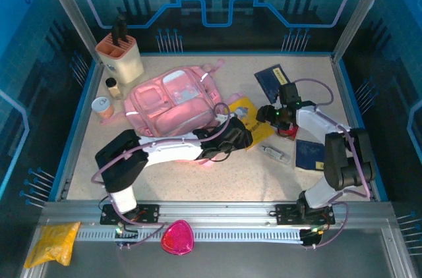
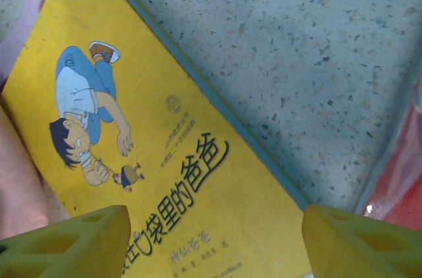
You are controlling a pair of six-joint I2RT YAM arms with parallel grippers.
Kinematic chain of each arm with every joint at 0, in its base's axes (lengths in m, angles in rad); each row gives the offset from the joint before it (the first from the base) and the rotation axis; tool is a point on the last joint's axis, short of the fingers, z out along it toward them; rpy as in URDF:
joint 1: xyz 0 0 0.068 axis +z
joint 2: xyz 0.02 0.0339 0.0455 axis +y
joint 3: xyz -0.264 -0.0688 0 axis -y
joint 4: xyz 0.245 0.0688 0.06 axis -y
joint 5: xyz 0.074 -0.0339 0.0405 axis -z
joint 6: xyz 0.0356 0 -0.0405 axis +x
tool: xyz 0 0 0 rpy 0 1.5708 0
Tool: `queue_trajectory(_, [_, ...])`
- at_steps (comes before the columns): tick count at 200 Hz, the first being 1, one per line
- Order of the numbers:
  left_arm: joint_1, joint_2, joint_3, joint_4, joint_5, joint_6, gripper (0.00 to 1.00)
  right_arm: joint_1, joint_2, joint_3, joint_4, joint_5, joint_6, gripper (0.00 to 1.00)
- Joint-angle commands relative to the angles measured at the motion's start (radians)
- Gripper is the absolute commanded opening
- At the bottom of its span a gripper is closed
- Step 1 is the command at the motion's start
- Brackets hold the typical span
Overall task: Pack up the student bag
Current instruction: Rotate the book at the center of the table.
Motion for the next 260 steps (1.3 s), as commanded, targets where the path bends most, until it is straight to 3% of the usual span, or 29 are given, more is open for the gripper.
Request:
queue_trajectory(1, [-0.001, 0.056, 0.056, 0.0, -0.009, -0.006, 0.54, -0.015, 0.065, 0.05, 0.005, -0.04, -0.014, 0.71])
queue_trajectory(45, [0.018, 0.136, 0.088, -0.011, -0.003, -0.014, 0.54, -0.01, 0.135, 0.064, 0.001, -0.086, -0.025, 0.74])
queue_trajectory(83, [0.041, 0.155, 0.065, -0.021, -0.025, -0.014, 0.54, 0.0, 0.065, -0.034, 0.008, -0.104, -0.014, 0.75])
queue_trajectory(118, [0.068, 0.164, 0.035, 0.013, -0.013, -0.023, 0.53, 0.07, -0.018, -0.126, -0.043, -0.085, -0.037, 0.75])
queue_trajectory(161, [0.079, 0.152, 0.054, -0.071, -0.048, 0.009, 0.53, 0.139, -0.162, -0.256, -0.044, -0.085, 0.017, 0.69])
queue_trajectory(186, [0.079, 0.111, 0.02, -0.081, -0.079, 0.019, 0.53, 0.113, -0.18, -0.261, -0.04, -0.108, 0.017, 0.69])
queue_trajectory(208, [0.084, 0.092, 0.007, -0.093, -0.069, 0.022, 0.54, 0.09, -0.174, -0.238, 0.003, -0.118, -0.001, 0.74])
queue_trajectory(227, [0.083, 0.091, 0.012, -0.113, -0.063, 0.021, 0.56, 0.087, -0.12, -0.19, 0.004, -0.09, -0.018, 0.84])
queue_trajectory(260, [0.089, 0.104, 0.027, -0.138, -0.058, 0.028, 0.58, 0.083, -0.053, -0.129, 0.006, -0.058, -0.042, 0.86])
